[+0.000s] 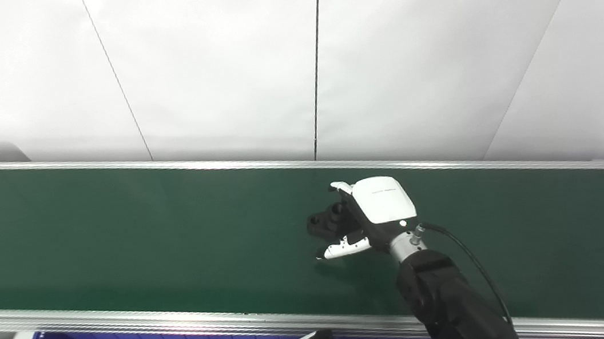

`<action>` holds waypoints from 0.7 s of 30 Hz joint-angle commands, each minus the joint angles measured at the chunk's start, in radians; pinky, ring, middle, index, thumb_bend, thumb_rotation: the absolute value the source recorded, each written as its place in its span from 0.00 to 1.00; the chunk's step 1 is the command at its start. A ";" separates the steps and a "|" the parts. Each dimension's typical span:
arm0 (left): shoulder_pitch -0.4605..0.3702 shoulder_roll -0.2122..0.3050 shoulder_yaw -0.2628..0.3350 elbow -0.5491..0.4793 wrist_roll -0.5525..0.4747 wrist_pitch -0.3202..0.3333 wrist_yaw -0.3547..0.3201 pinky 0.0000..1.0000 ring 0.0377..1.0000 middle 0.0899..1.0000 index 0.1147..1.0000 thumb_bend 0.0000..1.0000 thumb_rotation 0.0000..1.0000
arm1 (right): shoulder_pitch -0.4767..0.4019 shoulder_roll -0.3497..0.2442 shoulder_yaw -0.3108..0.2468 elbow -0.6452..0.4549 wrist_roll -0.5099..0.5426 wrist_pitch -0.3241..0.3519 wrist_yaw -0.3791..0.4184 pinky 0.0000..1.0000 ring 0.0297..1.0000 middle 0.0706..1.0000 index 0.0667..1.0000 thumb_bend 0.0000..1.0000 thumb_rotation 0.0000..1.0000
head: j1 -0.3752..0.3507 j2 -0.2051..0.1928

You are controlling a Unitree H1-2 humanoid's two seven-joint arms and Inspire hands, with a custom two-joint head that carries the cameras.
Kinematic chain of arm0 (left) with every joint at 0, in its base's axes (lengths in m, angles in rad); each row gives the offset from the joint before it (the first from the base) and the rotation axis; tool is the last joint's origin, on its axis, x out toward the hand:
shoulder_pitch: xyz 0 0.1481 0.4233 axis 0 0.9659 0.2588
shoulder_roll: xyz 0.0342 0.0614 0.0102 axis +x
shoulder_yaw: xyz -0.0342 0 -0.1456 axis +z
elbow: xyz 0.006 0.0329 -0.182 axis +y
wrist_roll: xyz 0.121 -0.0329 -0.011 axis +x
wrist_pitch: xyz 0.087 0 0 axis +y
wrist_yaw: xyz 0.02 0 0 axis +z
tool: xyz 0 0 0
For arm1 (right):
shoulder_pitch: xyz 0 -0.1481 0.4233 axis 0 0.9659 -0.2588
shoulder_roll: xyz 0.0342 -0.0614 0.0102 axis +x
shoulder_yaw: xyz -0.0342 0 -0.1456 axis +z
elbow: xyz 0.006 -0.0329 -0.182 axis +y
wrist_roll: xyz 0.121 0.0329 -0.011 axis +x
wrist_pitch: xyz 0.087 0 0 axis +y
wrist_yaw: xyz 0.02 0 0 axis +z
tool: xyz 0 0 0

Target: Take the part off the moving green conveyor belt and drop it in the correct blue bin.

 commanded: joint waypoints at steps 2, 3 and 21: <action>0.012 0.000 -0.006 -0.033 0.013 -0.018 0.008 0.81 0.87 0.86 0.82 0.77 0.77 | -0.002 -0.001 0.028 0.051 0.002 -0.001 -0.046 0.25 0.29 0.39 0.60 0.65 0.38 | 0.002 0.004; 0.012 0.000 -0.006 -0.033 0.015 -0.019 0.008 0.81 0.87 0.86 0.82 0.76 0.77 | -0.003 -0.003 0.033 0.062 0.003 -0.004 -0.061 0.24 0.28 0.37 0.59 0.63 0.36 | 0.002 0.004; 0.014 0.001 -0.002 -0.050 0.035 0.016 0.005 0.84 0.88 0.86 0.83 0.71 0.77 | -0.006 -0.029 0.092 0.173 0.064 0.007 -0.231 0.09 0.12 0.16 0.44 0.50 0.16 | 0.001 0.012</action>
